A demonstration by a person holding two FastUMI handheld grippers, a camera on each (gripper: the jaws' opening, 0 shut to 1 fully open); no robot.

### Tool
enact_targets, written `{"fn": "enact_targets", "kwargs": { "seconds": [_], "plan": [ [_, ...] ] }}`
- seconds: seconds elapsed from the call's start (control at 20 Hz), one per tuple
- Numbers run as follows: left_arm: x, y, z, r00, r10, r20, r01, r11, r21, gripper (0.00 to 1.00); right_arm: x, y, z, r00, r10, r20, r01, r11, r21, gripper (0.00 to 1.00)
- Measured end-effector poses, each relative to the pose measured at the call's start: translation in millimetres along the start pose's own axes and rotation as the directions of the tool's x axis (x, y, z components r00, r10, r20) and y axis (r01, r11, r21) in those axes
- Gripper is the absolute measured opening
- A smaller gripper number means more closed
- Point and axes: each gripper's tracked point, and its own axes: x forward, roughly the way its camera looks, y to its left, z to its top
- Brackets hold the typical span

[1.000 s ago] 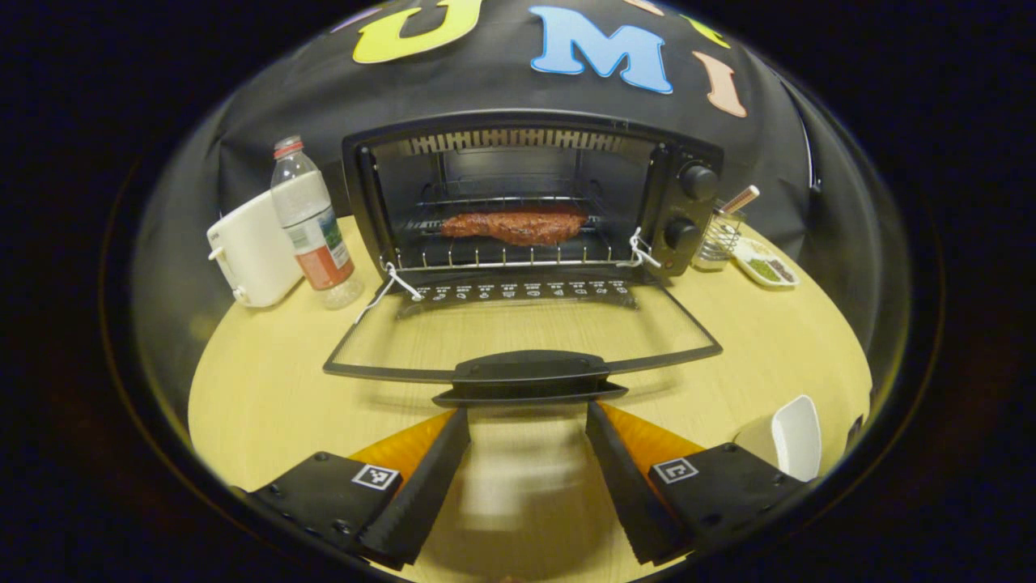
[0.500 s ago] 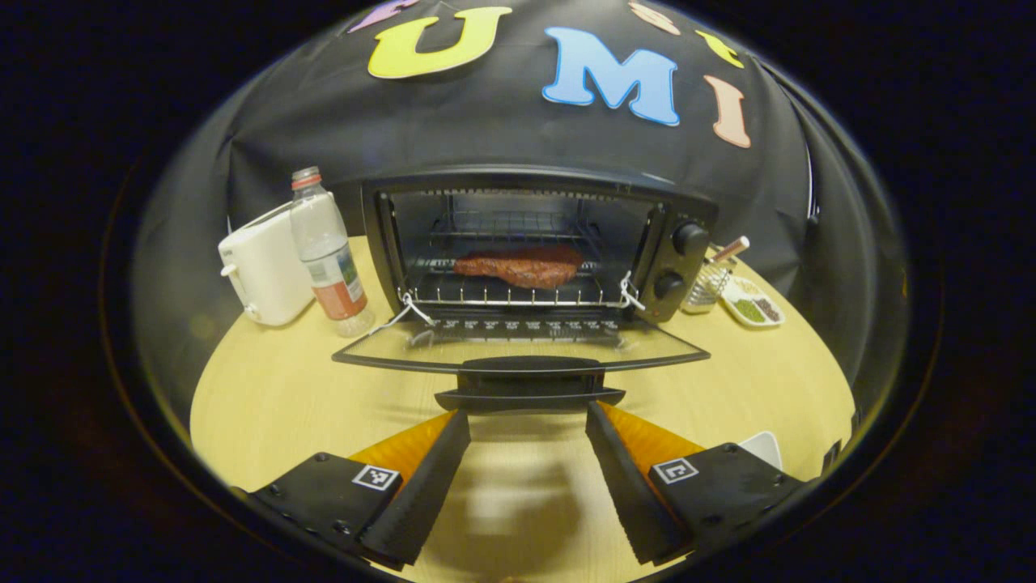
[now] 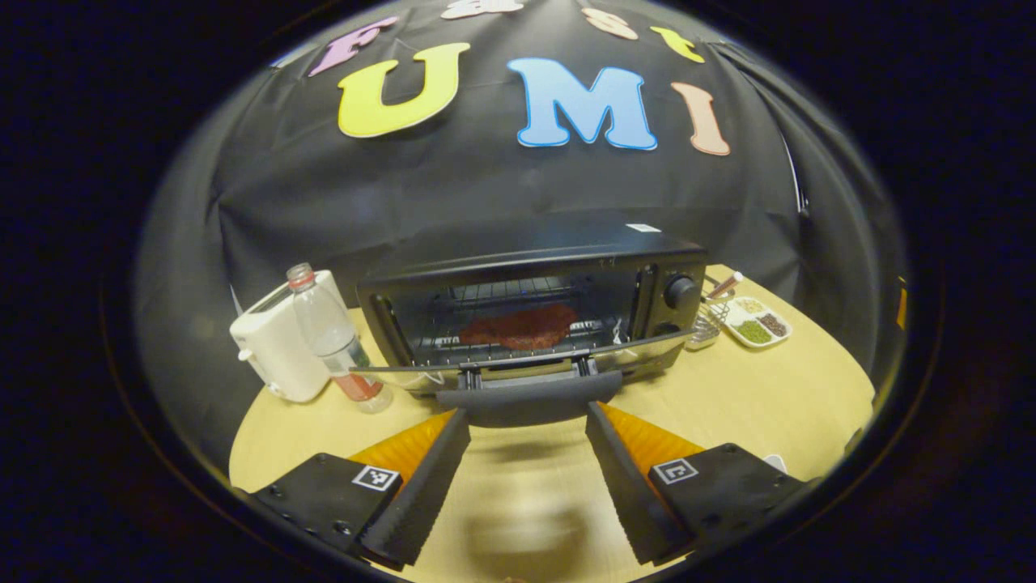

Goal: Open the electric oven with the left hand, put the food in, and close the electric oven.

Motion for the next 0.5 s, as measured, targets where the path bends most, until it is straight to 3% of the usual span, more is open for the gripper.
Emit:
{"fn": "enact_targets", "kwargs": {
  "seconds": [0.3,0.35,0.5],
  "plan": [
    [8,3,31,0.997,0.004,0.081,0.002,0.998,-0.069,1.00,0,-5,-6,1.000,-0.012,-0.012,0.012,1.000,0.006,0.97],
    [6,3,39,0.994,0.006,0.110,0.001,0.998,-0.068,0.96,-1,-5,-4,1.000,-0.013,-0.007,0.013,1.000,0.006,0.97],
    [-15,4,67,0.980,0.018,0.198,-0.007,0.998,-0.059,1.00,-7,-8,-1,1.000,-0.007,0.006,0.007,1.000,0.011,0.97]
  ]
}}
